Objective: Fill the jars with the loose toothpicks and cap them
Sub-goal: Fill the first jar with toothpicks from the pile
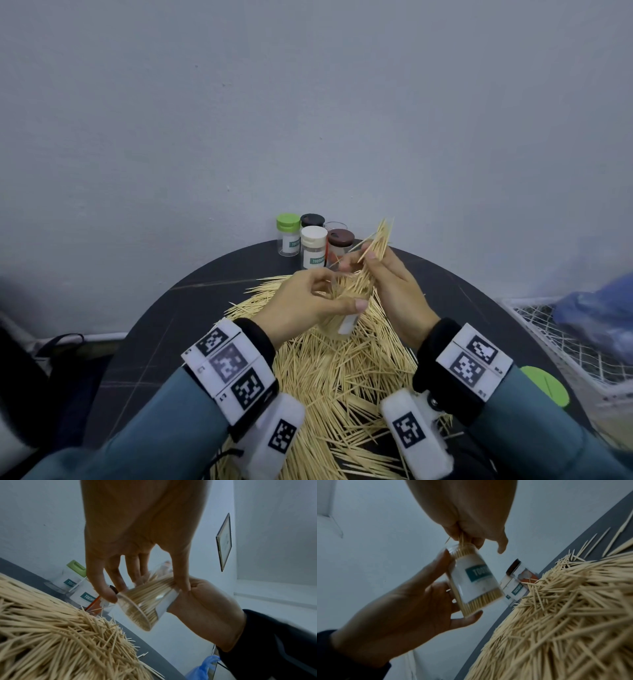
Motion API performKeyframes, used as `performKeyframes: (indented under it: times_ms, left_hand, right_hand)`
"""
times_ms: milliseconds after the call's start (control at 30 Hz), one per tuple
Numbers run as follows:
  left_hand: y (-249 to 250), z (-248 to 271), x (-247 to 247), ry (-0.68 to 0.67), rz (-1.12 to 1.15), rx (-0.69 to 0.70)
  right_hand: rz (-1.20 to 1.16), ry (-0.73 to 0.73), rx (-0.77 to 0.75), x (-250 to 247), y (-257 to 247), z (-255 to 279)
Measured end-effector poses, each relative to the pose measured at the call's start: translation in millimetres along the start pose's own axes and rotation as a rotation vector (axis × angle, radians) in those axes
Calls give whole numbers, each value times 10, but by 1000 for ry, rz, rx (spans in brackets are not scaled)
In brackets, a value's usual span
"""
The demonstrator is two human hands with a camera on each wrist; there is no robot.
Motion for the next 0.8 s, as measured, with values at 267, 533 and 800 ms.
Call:
performKeyframes:
  times_ms: [267, 533, 800]
  left_hand:
    - [-6, 9, -21, 39, 68, -18]
    - [-30, -1, -28, 18, 18, -23]
    - [-49, -2, -5, -6, -1, -61]
  right_hand:
    - [69, -108, 54, 104, 77, 67]
    - [32, -79, 87, 67, 72, 36]
    - [-1, -22, 34, 6, 13, 43]
Point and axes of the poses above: each hand's wrist, its own z-axis away from the middle knuckle, its own x-axis out of the palm, y = z × x, the point moved 5 cm from there along -z, towards the middle knuckle, and after that the axes turned 1 degree about -z, right-handed, at the moved point
